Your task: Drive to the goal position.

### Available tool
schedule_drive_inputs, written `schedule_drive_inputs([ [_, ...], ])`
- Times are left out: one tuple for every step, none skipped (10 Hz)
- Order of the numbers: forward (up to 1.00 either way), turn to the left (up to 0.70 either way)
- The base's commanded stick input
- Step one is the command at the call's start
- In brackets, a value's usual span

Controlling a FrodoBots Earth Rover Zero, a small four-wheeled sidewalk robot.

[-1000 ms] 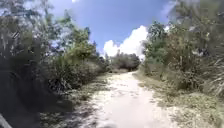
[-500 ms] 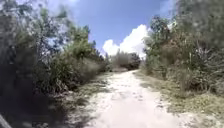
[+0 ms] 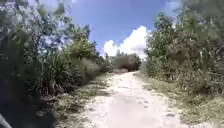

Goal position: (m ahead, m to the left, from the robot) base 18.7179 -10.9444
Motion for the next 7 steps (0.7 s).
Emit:
schedule_drive_inputs([
  [0.50,0.00],
  [0.50,0.00],
  [0.50,0.00],
  [0.50,0.00],
  [0.50,0.00],
  [0.50,0.00],
  [0.50,0.00],
])
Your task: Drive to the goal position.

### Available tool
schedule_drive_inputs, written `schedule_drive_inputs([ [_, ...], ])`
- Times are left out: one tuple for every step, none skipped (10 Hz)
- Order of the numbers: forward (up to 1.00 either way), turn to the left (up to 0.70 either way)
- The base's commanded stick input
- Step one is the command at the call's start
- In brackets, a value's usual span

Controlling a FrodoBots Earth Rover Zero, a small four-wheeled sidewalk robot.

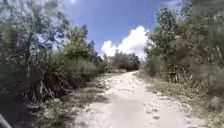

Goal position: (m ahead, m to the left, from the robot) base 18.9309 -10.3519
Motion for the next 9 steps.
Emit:
schedule_drive_inputs([
  [0.50,0.00],
  [0.50,-0.31],
  [0.50,-0.47],
  [0.50,0.00],
  [0.50,0.00],
  [0.50,0.00],
  [0.50,0.00],
  [0.50,0.00],
  [0.50,0.00],
])
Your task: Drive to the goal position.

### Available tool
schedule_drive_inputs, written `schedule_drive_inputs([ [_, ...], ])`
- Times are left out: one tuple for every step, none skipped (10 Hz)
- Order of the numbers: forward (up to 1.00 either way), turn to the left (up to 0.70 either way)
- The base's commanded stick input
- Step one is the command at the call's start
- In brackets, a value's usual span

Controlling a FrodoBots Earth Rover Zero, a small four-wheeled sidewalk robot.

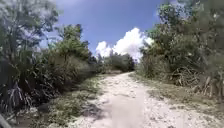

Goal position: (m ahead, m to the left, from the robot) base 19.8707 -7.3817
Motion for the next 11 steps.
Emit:
schedule_drive_inputs([
  [0.50,0.00],
  [0.50,0.00],
  [0.50,0.00],
  [0.50,0.00],
  [0.50,0.00],
  [0.50,0.00],
  [0.50,0.00],
  [0.50,0.00],
  [0.50,0.00],
  [0.50,-0.07],
  [0.50,-0.50],
])
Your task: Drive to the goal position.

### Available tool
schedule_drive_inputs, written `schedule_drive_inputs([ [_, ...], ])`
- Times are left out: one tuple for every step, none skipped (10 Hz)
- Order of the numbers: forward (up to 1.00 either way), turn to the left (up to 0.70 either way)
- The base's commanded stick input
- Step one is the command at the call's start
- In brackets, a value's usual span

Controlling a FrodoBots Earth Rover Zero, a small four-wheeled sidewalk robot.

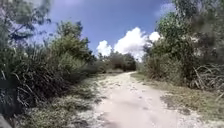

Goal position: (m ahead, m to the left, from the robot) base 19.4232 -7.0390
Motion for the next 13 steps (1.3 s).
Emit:
schedule_drive_inputs([
  [0.50,-0.50],
  [0.50,-0.27],
  [0.50,-0.02],
  [0.50,0.00],
  [0.50,0.00],
  [0.50,0.00],
  [0.50,0.00],
  [0.50,0.00],
  [0.50,-0.02],
  [0.50,-0.06],
  [0.50,-0.49],
  [0.50,-0.36],
  [0.50,-0.03],
])
